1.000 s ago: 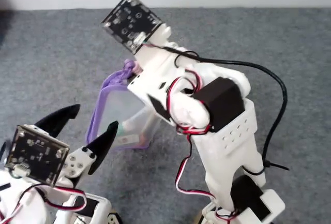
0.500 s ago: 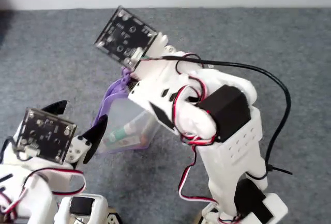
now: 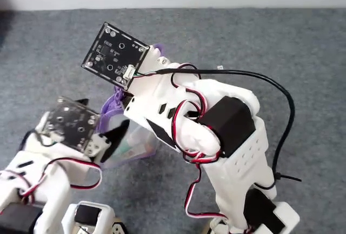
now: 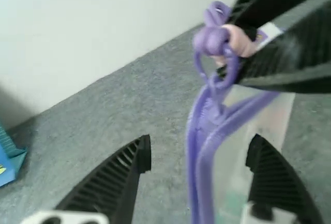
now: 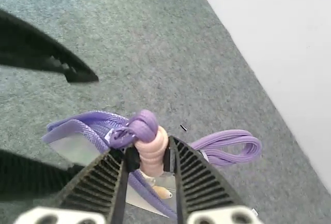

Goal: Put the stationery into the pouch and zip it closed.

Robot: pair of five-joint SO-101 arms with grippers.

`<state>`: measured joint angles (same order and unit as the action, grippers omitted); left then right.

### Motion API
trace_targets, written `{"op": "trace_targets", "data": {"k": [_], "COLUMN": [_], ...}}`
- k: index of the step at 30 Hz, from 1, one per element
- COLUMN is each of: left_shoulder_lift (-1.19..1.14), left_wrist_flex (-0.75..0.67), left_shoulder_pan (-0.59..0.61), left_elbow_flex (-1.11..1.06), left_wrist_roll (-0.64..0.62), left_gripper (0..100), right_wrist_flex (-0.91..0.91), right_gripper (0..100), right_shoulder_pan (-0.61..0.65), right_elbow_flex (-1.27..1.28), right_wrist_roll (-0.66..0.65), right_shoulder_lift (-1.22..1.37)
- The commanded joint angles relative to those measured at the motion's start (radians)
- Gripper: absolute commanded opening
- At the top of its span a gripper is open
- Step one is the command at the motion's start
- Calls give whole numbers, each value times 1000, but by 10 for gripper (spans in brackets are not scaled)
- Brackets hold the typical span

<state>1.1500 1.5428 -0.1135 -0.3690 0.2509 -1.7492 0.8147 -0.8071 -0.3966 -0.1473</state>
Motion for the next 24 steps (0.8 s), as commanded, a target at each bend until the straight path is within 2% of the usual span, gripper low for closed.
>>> {"op": "trace_targets", "data": {"k": [1, 6, 9, 14, 24], "left_shoulder_lift": [-9, -3, -3, -2, -2], "left_wrist_flex": [-26, -95, -117, -130, -126], "left_shoulder_pan": [-60, -61, -74, -170, -199], "left_elbow_flex": [-16, -82, -82, -79, -88], "left_wrist_roll": [12, 11, 8, 6, 6], "left_gripper": [302, 288, 218, 124, 116], "right_wrist_flex": [-15, -19, -19, -19, -15], "right_gripper": [7, 7, 7, 7, 7], "right_shoulder_pan": [8, 8, 2, 2, -53], "right_elbow_flex": [0, -3, -3, -3, -3], "right_wrist_roll": [-8, -8, -8, -8, -8], "right_shoulder_lift": [-53, -54, -54, -54, -44]}}
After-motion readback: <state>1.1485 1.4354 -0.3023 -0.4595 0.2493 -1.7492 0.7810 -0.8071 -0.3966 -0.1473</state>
